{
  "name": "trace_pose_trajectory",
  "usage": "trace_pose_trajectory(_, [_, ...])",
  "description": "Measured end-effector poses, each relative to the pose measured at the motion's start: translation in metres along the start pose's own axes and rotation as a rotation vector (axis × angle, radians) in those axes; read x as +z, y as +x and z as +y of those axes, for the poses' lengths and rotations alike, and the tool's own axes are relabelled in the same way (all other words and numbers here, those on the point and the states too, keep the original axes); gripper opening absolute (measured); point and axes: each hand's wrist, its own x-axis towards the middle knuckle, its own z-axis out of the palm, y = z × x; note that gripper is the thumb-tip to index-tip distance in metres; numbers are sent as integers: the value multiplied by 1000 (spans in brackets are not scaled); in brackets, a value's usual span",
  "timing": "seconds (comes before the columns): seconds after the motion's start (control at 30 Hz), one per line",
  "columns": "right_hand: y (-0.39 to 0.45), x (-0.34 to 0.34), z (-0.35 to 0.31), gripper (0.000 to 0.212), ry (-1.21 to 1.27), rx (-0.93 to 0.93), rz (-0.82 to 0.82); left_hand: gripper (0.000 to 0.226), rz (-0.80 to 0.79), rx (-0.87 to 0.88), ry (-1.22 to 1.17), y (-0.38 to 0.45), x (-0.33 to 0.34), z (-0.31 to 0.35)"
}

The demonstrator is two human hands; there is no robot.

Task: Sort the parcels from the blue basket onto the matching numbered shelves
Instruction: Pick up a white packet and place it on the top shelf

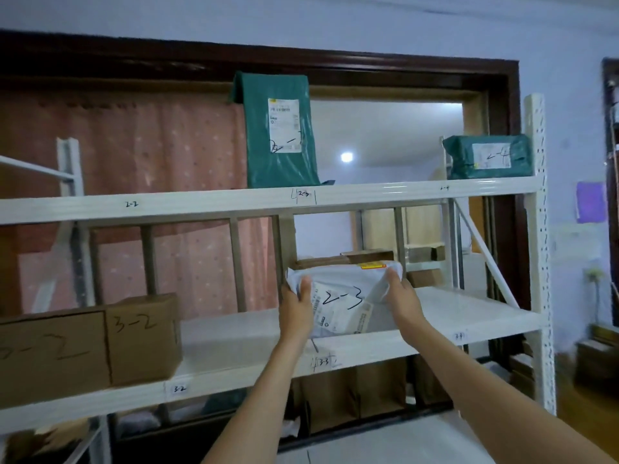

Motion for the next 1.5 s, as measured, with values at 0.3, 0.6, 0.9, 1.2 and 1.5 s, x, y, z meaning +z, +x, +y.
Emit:
trace_pose_trajectory(0.3, [4, 14, -48, 41, 17, -102, -17, 62, 32, 51, 22, 27, -19, 43])
trace_pose_trajectory(0.6, [1, 75, -91, 63, 59, -158, -96, 63, 142, 141, 86, 45, -87, 79])
trace_pose_trajectory(0.9, [-28, 186, -143, 57, 131, -185, -261, 58, 347, 199, 188, 64, -209, 110])
trace_pose_trajectory(1.2, [-52, 284, -178, 55, 88, -308, -274, 72, 481, 244, 308, 113, -312, 119])
trace_pose_trajectory(1.5, [-17, 252, -218, 50, 118, -399, -43, 52, 323, 390, 164, 177, -265, 153])
